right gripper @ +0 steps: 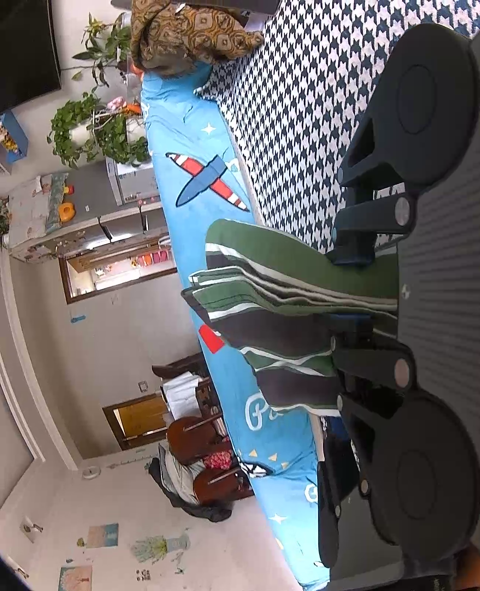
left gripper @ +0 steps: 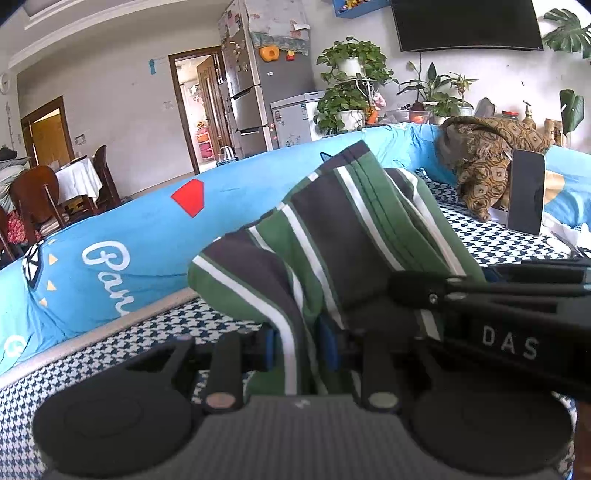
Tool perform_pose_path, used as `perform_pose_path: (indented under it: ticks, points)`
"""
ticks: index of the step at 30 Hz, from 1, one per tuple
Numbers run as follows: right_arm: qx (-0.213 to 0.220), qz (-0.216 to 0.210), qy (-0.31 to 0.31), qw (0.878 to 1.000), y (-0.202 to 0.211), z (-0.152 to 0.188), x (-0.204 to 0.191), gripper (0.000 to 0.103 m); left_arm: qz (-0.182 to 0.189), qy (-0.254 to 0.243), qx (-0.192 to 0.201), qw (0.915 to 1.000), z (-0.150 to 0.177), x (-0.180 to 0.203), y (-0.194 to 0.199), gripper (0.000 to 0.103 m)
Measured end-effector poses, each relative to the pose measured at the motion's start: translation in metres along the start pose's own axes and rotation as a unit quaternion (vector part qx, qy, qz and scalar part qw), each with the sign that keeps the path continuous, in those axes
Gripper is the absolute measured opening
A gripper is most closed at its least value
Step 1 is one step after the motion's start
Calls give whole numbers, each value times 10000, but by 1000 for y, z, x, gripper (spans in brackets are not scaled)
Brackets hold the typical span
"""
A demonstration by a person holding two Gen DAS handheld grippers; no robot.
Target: Fold clothes
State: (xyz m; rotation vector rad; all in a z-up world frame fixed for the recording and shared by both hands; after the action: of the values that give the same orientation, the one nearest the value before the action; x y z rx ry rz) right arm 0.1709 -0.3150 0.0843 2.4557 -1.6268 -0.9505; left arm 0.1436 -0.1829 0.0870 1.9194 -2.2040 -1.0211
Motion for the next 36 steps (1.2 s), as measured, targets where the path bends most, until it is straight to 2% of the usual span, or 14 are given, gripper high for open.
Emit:
perform_pose_path:
  ticks: [22, 36]
  points:
    - [-161, 691, -495, 9963, -26, 6, 24, 25, 193, -507, -161, 9984, -6, 17, -49, 24]
    - [-329, 961, -455, 9938, -47, 11, 32, 24, 273, -529, -321, 9977, 0, 21, -79, 24]
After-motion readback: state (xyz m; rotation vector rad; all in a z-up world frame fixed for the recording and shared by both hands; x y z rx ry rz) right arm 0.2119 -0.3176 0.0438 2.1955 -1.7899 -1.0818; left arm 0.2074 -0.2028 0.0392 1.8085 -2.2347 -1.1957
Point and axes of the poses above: each gripper's, at about its wrist camera, not at the fingertips, and y roughly against the way its jaws point, x to its right, z to its underside, the point moved 2 cm from there along -y, roughly the way its jaws point, and after that the axes turned 14 degrees about -y, right-handed, at the moved point
